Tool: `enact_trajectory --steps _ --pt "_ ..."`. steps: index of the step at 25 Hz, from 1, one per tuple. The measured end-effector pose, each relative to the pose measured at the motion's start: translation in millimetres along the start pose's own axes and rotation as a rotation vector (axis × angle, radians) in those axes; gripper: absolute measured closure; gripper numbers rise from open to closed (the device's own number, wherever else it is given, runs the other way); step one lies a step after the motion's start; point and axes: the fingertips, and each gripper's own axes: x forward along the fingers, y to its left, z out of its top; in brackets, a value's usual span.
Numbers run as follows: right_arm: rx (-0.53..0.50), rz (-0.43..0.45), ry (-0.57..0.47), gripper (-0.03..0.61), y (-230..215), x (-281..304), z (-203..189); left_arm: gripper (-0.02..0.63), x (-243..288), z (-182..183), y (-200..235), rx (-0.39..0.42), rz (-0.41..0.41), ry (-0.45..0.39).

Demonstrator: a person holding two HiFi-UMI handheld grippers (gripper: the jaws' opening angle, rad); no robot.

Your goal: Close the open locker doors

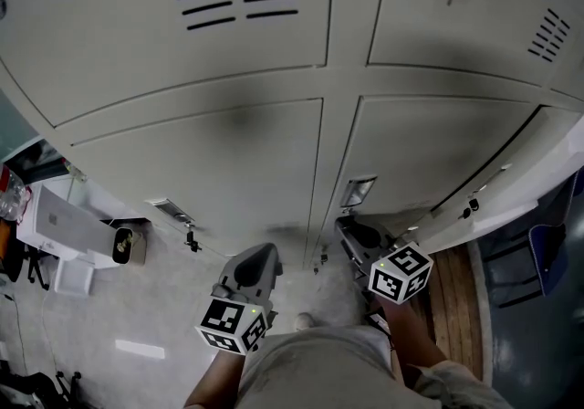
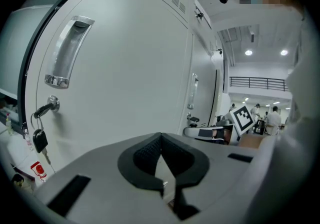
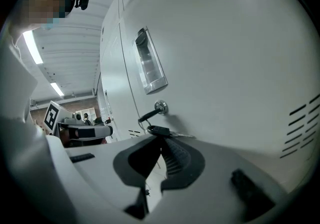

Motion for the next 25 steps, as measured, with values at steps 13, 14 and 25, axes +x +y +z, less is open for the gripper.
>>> enact_trajectory --steps 13,14,25 --pt "0.001 -0.001 0.008 0.551 -3 4 -3 0.598 -3 -4 6 -0.008 0.005 0.014" --pt "0.001 -0.002 0.008 0.551 -3 4 -3 0.598 -3 -4 6 -0.008 0.005 0.015" --pt "0.007 0.01 0.015 0.551 1 -7 -7 0.598 -5 -7 -6 -0.011 0.008 0.015"
